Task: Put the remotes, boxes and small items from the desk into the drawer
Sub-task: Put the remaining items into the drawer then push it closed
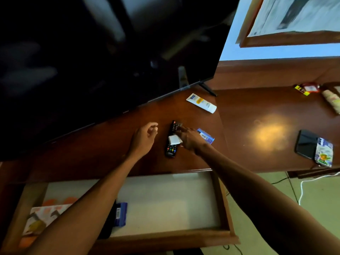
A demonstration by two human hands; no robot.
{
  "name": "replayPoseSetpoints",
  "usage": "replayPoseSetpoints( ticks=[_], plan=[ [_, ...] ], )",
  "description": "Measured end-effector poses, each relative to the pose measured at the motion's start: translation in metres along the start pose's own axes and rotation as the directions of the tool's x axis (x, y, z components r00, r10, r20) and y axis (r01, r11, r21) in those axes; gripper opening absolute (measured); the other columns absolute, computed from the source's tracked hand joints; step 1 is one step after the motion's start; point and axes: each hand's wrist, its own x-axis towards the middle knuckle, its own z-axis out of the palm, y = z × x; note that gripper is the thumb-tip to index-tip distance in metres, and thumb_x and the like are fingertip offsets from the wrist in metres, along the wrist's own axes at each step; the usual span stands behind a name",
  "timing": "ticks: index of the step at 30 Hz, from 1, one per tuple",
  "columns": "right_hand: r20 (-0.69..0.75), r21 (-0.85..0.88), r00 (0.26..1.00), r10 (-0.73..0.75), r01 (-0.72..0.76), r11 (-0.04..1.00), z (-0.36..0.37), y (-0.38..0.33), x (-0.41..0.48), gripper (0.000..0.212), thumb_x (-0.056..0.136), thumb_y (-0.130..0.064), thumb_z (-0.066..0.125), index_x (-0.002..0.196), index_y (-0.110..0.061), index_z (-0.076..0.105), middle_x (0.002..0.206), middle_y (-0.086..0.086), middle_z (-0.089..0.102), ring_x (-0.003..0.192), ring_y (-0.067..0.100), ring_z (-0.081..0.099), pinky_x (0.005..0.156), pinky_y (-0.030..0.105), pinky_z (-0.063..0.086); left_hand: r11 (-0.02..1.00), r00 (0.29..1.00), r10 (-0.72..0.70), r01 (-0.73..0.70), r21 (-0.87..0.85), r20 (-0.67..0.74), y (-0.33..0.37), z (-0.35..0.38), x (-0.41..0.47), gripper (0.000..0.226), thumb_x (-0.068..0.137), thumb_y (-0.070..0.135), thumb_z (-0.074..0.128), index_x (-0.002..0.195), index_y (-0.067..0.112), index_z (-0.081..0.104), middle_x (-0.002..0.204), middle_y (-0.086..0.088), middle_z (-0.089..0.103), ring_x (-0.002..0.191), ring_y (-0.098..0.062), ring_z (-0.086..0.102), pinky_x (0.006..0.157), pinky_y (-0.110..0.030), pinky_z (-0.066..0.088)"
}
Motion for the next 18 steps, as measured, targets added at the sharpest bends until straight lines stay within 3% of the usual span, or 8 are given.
replayPoseSetpoints(
  ticks=[5,10,12,14,16,18],
  plan=[
    [-0.139,0.144,0.988,-0.061,0.081,0.986,-0.009,0.022,-0.010,0.057,0.083,-0.017,0.067,0.137,-0.014,0.049,0.138,0.015,0.052,0.121,0.037,0.053,0.096,0.041,0.043,0.999,0.996,-0.038,0.037,-0.011,-0.080,0.010,0.012,0.011,0.025,0.099,0.035,0.049,0.119,0.027,0.061,0.097,0.003,0.069,0.079,-0.014,0.066,0.069,-0.041,0.060],
    [-0.406,0.457,0.902,0.146,0.063,0.887,-0.025,0.065,-0.047,0.055,0.089,-0.027,0.064,0.135,-0.004,0.045,0.128,0.019,0.053,0.114,0.036,0.053,0.093,0.041,0.045,1.000,0.989,-0.022,0.022,-0.005,-0.144,0.038,0.031,0.022,0.022,0.099,0.030,0.049,0.116,0.025,0.061,0.100,0.001,0.070,0.083,-0.014,0.066,0.070,-0.033,0.056],
    [-0.453,0.530,0.857,0.245,0.038,0.847,-0.023,0.084,-0.061,0.052,0.091,-0.029,0.061,0.135,-0.008,0.045,0.129,0.014,0.053,0.111,0.028,0.055,0.088,0.034,0.046,0.997,0.998,0.021,-0.016,0.071,-0.065,0.049,0.051,0.025,0.025,0.098,0.032,0.051,0.120,0.026,0.061,0.108,0.000,0.069,0.091,-0.013,0.065,0.075,-0.031,0.055],
    [-0.438,0.543,0.838,0.325,-0.040,0.838,-0.019,0.101,-0.071,0.048,0.092,-0.025,0.060,0.135,-0.009,0.046,0.126,0.015,0.053,0.106,0.028,0.055,0.082,0.031,0.043,0.975,0.986,0.136,-0.151,0.160,0.099,0.061,0.074,0.028,0.033,0.093,0.032,0.059,0.125,0.026,0.058,0.120,0.000,0.062,0.105,-0.015,0.059,0.087,-0.032,0.050],
    [-0.359,0.554,0.834,0.419,-0.171,0.815,-0.011,0.116,-0.080,0.048,0.091,-0.024,0.060,0.135,-0.009,0.045,0.122,0.017,0.053,0.105,0.032,0.055,0.083,0.038,0.046,0.907,0.914,0.256,-0.340,0.250,0.315,0.071,0.097,0.030,0.055,0.084,0.032,0.070,0.136,0.025,0.051,0.136,-0.002,0.051,0.125,-0.019,0.046,0.105,-0.040,0.041],
    [-0.305,0.551,0.836,0.455,-0.235,0.801,-0.001,0.125,-0.088,0.049,0.090,-0.022,0.061,0.135,-0.008,0.046,0.120,0.019,0.053,0.104,0.036,0.054,0.084,0.041,0.045,0.832,0.839,0.234,-0.434,0.346,0.492,0.082,0.116,0.034,0.077,0.079,0.031,0.076,0.146,0.030,0.039,0.153,0.001,0.035,0.140,-0.020,0.030,0.116,-0.045,0.030]
  ],
)
